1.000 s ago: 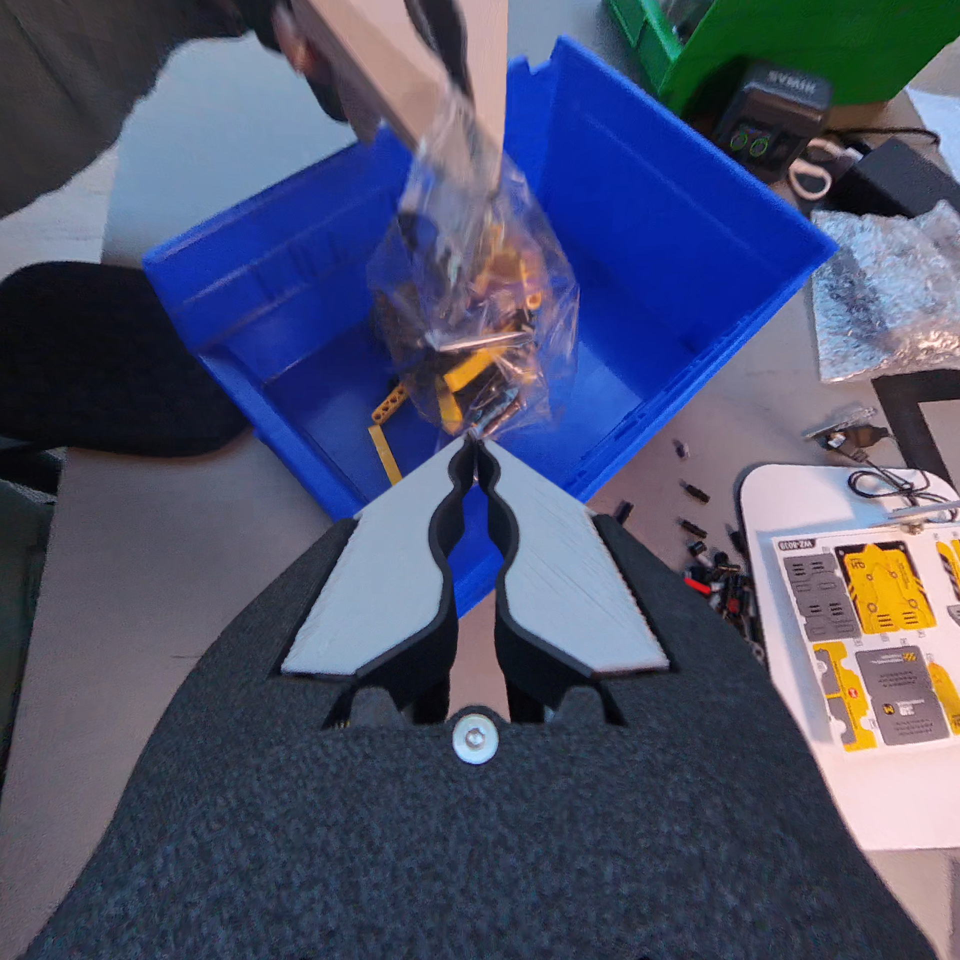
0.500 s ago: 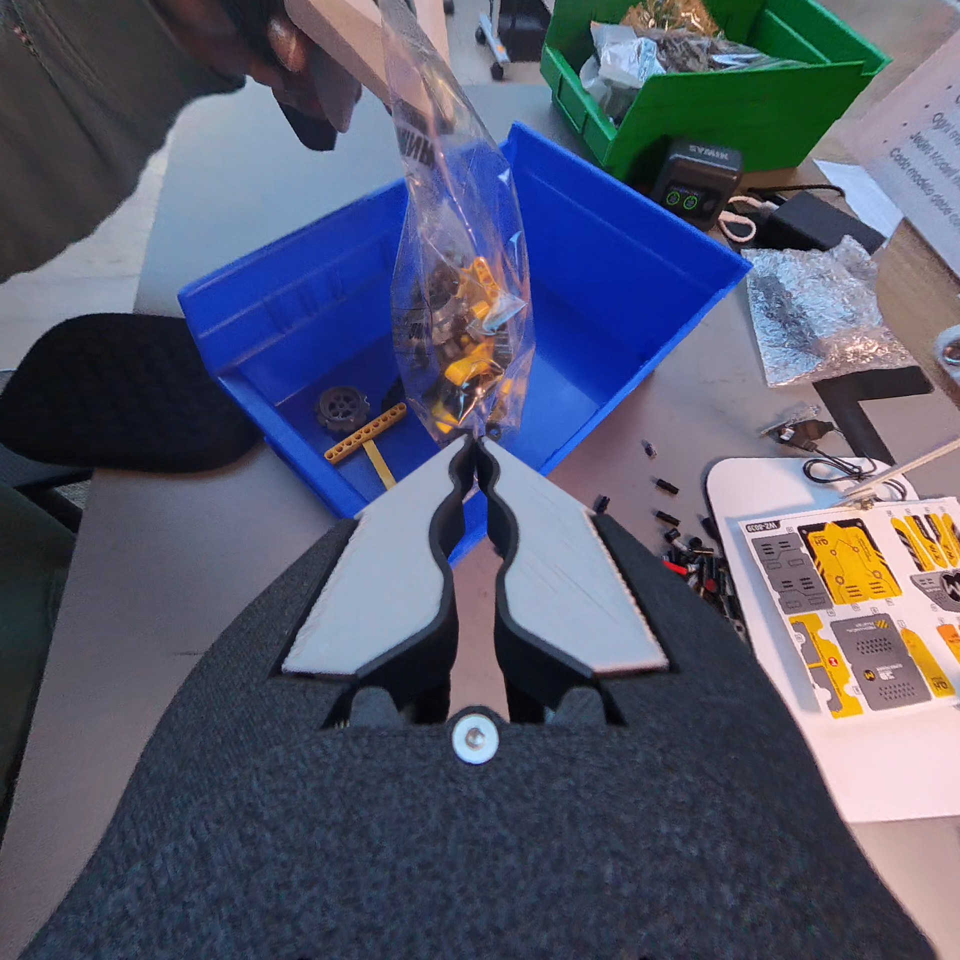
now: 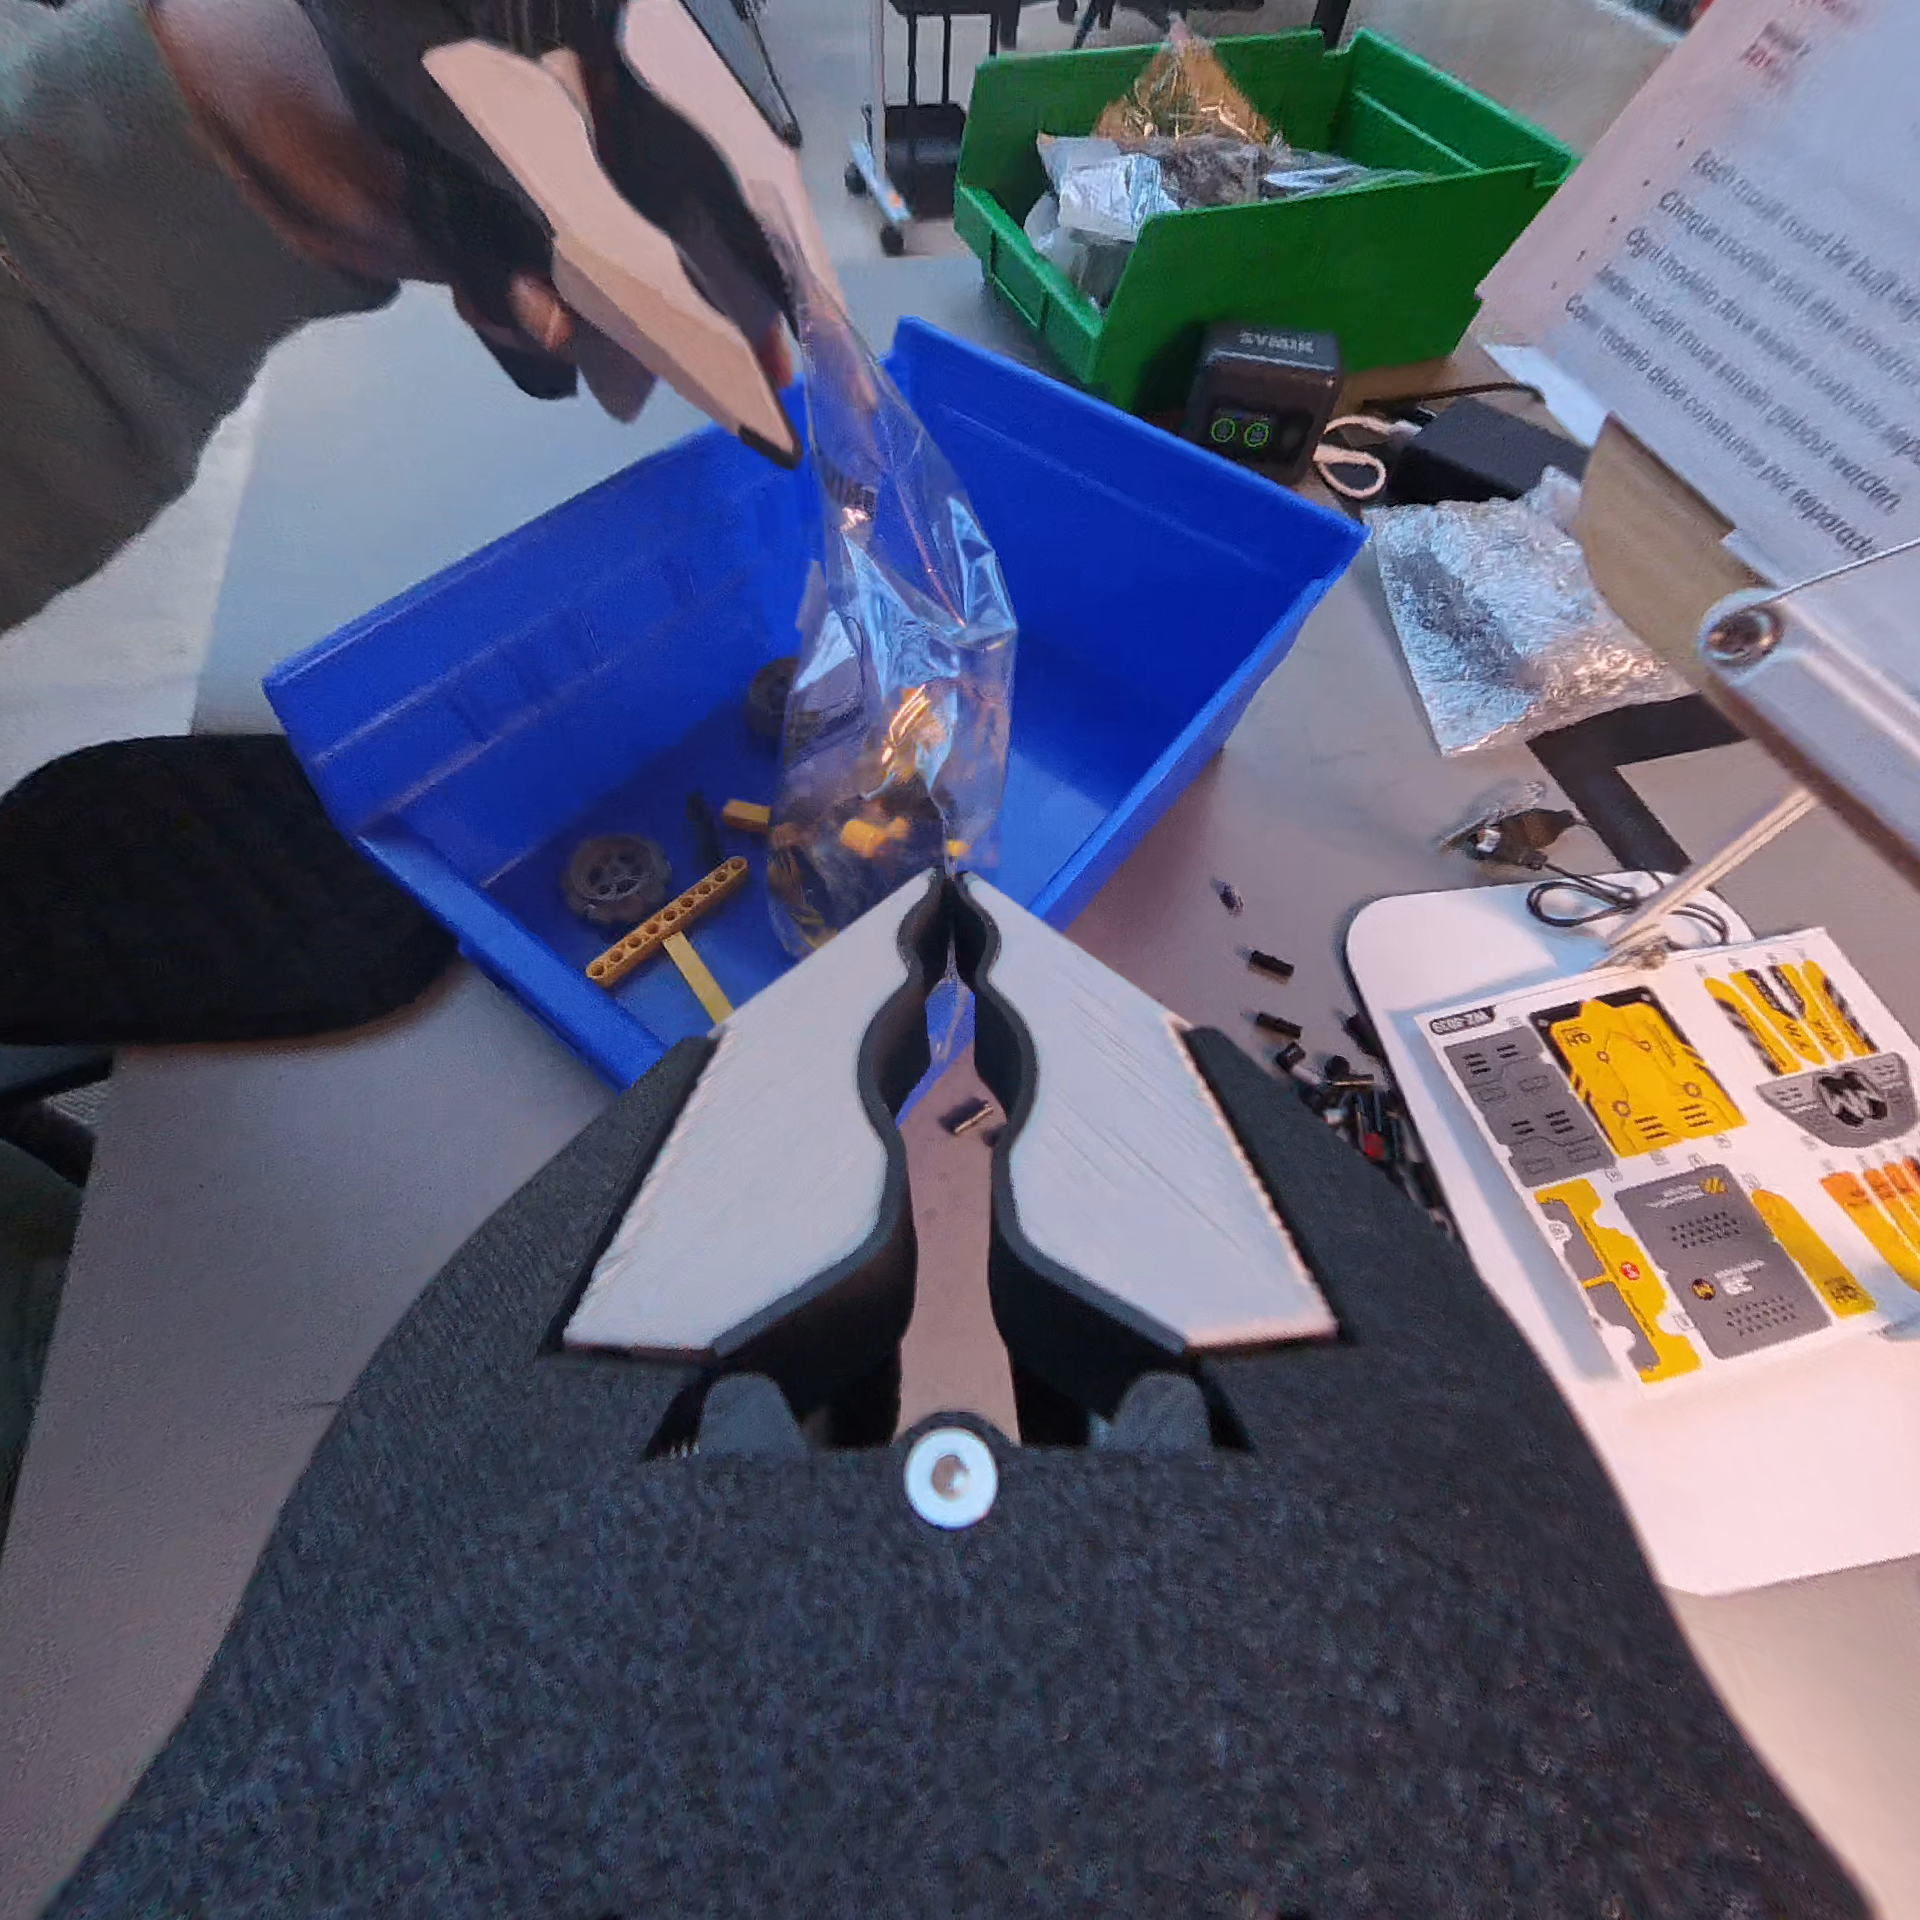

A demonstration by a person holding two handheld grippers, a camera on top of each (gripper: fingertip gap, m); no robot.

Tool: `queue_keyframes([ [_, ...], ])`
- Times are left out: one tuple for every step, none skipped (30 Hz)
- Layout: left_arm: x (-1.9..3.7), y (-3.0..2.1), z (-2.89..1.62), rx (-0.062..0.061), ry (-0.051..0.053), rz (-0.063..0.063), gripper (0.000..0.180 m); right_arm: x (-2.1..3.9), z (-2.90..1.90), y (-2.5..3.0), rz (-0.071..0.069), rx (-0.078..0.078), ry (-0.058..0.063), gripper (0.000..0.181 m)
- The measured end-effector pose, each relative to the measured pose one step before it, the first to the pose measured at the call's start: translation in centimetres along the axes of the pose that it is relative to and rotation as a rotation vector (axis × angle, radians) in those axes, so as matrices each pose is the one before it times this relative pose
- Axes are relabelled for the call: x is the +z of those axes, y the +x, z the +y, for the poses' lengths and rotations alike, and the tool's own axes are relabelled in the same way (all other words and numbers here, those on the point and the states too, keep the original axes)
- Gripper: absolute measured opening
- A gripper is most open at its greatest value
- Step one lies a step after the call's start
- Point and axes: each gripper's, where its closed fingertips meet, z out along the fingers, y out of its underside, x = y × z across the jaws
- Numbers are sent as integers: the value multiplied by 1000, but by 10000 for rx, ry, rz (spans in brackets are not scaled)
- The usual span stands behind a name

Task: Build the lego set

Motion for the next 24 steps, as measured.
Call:
queue_keyframes([
  [473, 314, 1096, -196, -253, 417, 41, -27, 96, 88, -123, 311, 104, 0],
  [547, 319, 1186, -175, -374, 338, 49, -185, -55, 439, 7, 353, 163, 0],
  [618, 56, 1357, -44, -620, 74, 52, -224, -143, 448, 22, 208, 210, 0],
  [630, -222, 1094, 173, -644, -209, 54, -175, -149, 58, -130, -27, 219, 0],
  [569, -189, 597, 312, -492, -276, 52, -62, -29, -106, -137, -63, 142, 0],
  [508, -102, 466, 310, -525, -197, 50, 34, 85, -34, -68, -16, 17, 0],
  [470, -56, 556, 220, -644, -92, 40, 32, -34, 35, -44, 7, 84, 0],
  [417, 135, 516, 89, -626, 109, 16, 36, -100, 102, -54, 81, 115, 0],
  [268, 377, 230, -26, -426, 319, 0, 27, -78, 320, 29, 177, 97, 0],
  [4, 405, -224, -144, -110, 371, 0, -18, -138, 434, 64, 218, 144, 0],
  [-336, 584, -661, -268, 234, 511, 0, -93, -99, 718, 222, 241, 120, 0],
  [-634, 851, -1086, -333, 576, 682, 0, -159, -83, 856, 312, 163, 104, 0],
  [-808, 991, -1415, -292, 826, 706, 0, -201, -75, 906, 357, 135, 81, 0],
  [-828, 1067, -1439, -235, 854, 677, 0, -170, 80, 951, 407, 103, -25, 0],
  [-696, 860, -1222, -205, 710, 507, 0, -48, 250, 774, 363, -6, -111, 0],
  [-538, 436, -940, -189, 549, 233, 0, 74, 341, 507, 259, -71, -150, 0],
  [-418, 40, -695, -258, 430, 40, 0, 154, 403, 268, 181, -110, -195, 0],
  [-409, -150, -556, -342, 400, -3, 0, 132, 315, 306, 254, -162, -179, 1],
  [-425, -245, -488, -380, 400, -3, 0, 7, 10, 497, 404, -202, -19, 7],
  [-480, -310, -404, -372, 386, -39, 0, -188, -329, 454, 403, -241, 163, 13],
  [-487, -213, -381, -326, 380, -16, 0, -360, -485, 268, 329, -200, 221, 23],
  [-465, -74, -274, -248, 309, -8, 0, -466, -608, -77, 203, -229, 260, 28],
  [-418, -142, -131, -157, 201, -124, 0, -535, -623, -320, 168, -307, 234, 31],
  [-380, -182, -91, -134, 168, -182, 0, -511, -578, -517, 157, -420, 178, 34],
])
